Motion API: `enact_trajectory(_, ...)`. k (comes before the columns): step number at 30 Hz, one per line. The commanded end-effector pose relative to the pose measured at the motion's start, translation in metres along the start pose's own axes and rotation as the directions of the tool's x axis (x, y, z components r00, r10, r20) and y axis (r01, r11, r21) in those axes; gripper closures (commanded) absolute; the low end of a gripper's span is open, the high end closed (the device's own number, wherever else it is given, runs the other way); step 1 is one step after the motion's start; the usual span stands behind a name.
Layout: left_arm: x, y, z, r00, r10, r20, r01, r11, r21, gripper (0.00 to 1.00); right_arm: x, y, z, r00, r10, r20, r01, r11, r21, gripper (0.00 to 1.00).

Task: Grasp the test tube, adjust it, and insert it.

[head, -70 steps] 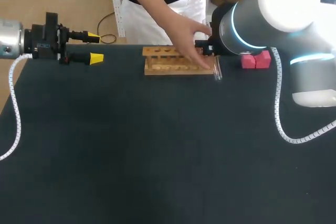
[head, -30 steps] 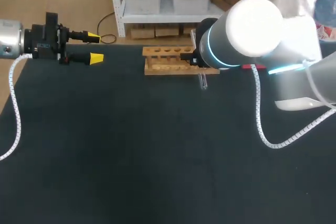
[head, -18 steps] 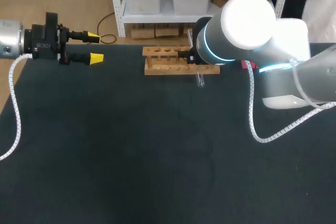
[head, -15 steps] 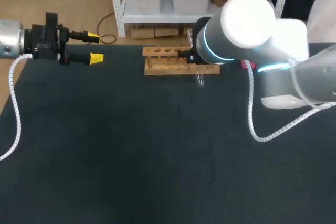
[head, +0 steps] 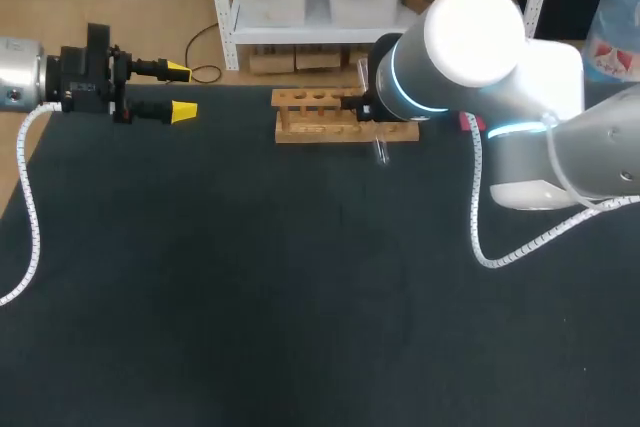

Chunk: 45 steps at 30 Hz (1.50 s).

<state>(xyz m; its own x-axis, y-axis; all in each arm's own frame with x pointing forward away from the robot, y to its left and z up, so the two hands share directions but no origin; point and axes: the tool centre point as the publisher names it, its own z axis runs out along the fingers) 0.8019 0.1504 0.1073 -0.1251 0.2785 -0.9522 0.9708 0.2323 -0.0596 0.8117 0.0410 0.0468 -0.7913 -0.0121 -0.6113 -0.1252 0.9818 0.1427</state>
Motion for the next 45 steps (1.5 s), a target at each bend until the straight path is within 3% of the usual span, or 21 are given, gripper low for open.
enact_trajectory(1, 0.001, 0.0, 0.0, 1.0, 0.003, 0.004, -0.003, 1.0, -0.001, 0.0, -0.001, -0.001, 0.004, 1.0, 0.002, -0.002, -0.002, 1.0, -0.007, 1.0)
enact_trajectory(32, 0.001, 0.0, 0.0, 1.0, 0.003, 0.004, -0.003, 1.0, -0.001, 0.0, -0.001, -0.003, 0.023, 0.995, -0.017, -0.1, 0.01, 0.997, -0.073, 1.0)
enact_trajectory(45, 0.001, 0.0, 0.0, 1.0, 0.003, 0.004, -0.003, 1.0, -0.001, 0.0, 0.001, 0.001, 0.007, 0.997, 0.001, -0.082, -0.007, 0.997, -0.073, 1.0)
